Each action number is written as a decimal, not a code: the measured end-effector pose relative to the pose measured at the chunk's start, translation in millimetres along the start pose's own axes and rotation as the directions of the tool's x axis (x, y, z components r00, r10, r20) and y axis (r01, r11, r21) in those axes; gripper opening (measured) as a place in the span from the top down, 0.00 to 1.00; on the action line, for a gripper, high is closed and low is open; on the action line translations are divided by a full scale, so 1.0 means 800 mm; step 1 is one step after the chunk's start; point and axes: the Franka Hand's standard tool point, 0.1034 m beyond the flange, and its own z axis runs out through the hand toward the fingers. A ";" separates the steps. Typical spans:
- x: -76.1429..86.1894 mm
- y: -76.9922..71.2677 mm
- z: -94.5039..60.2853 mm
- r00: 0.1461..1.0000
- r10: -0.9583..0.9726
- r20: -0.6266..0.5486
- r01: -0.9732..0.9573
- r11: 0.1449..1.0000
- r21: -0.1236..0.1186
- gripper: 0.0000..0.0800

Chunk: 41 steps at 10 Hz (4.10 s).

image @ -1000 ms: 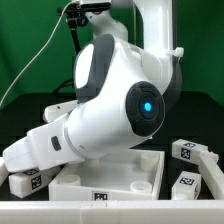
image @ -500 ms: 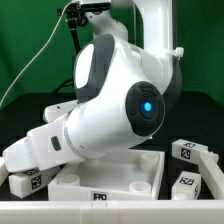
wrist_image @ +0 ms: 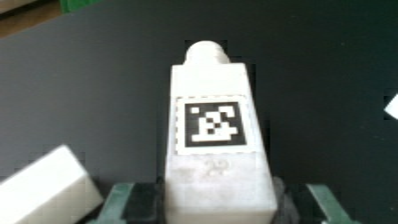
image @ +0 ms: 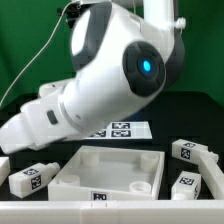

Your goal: Assemble one leg

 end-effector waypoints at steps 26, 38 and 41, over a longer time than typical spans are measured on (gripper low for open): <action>0.013 0.006 -0.263 0.291 0.303 -0.907 -0.341 0.919 0.198 0.65; 0.067 -0.041 -0.248 0.352 0.462 -0.814 -0.238 0.886 0.399 0.65; 0.068 -0.035 -0.246 0.329 0.462 -0.824 -0.252 0.884 0.394 0.65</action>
Offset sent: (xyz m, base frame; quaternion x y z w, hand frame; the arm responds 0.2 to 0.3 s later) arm 0.0000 0.0000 0.0000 0.0000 0.1296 0.0000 0.9916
